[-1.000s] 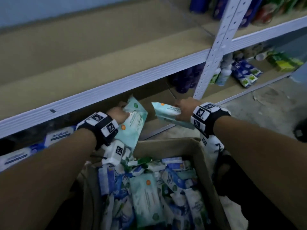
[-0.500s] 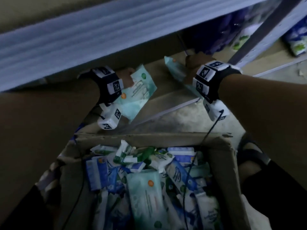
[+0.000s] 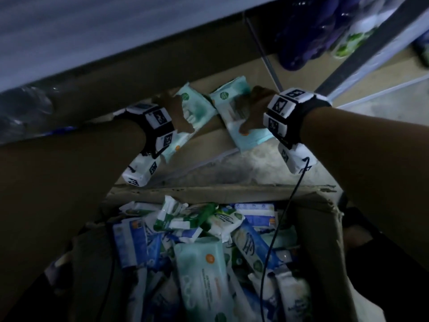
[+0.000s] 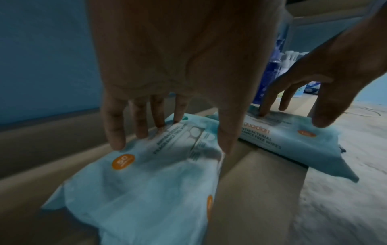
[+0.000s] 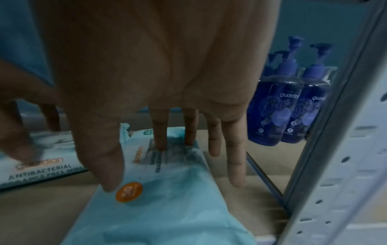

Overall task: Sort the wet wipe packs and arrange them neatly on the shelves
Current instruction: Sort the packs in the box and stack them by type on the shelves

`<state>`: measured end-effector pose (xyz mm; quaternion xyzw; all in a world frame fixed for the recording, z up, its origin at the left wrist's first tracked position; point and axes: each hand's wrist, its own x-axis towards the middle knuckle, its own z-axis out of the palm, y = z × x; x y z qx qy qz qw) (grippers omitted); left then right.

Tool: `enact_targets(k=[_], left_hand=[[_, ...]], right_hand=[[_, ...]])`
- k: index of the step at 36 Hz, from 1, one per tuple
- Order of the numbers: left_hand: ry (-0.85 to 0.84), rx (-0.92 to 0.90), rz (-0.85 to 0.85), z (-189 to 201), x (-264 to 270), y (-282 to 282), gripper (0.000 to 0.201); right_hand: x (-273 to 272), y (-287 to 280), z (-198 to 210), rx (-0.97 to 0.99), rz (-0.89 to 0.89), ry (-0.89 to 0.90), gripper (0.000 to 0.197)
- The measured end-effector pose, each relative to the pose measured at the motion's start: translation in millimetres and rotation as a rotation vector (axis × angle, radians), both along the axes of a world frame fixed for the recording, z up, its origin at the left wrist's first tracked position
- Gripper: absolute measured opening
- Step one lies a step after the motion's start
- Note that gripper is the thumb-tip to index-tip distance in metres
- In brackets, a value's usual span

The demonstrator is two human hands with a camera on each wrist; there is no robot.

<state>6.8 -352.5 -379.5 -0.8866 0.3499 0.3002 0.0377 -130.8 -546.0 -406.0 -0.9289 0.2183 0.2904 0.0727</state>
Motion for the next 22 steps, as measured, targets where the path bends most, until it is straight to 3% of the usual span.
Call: enact_targets(k=[8,14,18,22], left_hand=[[-0.041,0.061,-0.126,-9.6,4.8,8.7,0.095],[-0.053,0.053,-0.16,-10.6,12.5,17.1,0.095],[-0.052,0.028,-0.214,-9.7,16.0,23.9,0.097],[-0.036,0.041,-0.233,-6.0,16.3,22.3,0.098]], right_hand=[[-17.8,7.9,4.0,-0.056,0.041,0.026,0.118],[-19.7,12.2,10.5,-0.081,-0.105,0.012,0.092],[-8.4,23.5,0.1,-0.087,-0.273,-0.074,0.108],[-2.9,8.2,-2.1,-0.071,-0.324,-0.062,0.065]])
